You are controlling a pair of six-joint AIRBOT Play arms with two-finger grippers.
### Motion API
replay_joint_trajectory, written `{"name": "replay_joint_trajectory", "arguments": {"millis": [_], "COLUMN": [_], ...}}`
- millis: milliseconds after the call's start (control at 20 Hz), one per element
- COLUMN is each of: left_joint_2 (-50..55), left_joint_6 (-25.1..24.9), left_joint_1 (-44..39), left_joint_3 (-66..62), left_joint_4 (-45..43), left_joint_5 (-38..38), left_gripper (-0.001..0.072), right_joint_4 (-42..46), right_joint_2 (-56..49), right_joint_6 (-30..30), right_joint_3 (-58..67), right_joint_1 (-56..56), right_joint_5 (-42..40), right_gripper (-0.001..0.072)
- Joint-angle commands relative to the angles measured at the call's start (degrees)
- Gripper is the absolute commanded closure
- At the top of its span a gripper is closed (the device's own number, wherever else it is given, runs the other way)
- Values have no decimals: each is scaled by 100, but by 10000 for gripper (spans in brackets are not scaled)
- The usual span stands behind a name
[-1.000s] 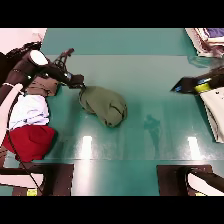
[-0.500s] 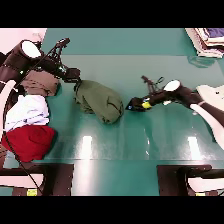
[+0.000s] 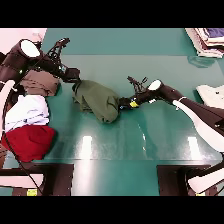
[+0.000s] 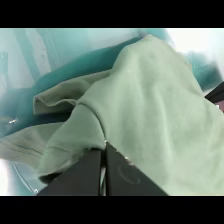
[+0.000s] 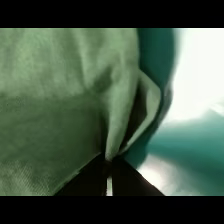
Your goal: Fold the shirts.
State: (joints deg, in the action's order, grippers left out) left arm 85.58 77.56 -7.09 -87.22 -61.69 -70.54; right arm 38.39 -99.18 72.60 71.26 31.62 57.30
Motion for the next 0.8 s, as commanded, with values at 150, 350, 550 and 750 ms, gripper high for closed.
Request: {"name": "replay_joint_trajectory", "arguments": {"millis": [150,350,550,750], "left_joint_2": [-957,-1985,-2889,-3399], "left_joint_6": [0,0,0,4], "left_joint_1": [7,4,4,4], "left_joint_3": [-772,-1759,-2328,-2791], "left_joint_4": [-352,-151,116,566], "left_joint_5": [140,157,380,439], "left_gripper": [685,685,686,686], "right_joint_4": [1093,1891,2035,2035], "right_joint_2": [1574,3001,3928,4540], "right_joint_6": [205,350,343,343], "right_joint_3": [138,1075,2124,2859], "right_joint_1": [-802,-1375,-1622,-1816], "right_joint_5": [46,391,437,516], "right_gripper": [696,695,696,695]}}
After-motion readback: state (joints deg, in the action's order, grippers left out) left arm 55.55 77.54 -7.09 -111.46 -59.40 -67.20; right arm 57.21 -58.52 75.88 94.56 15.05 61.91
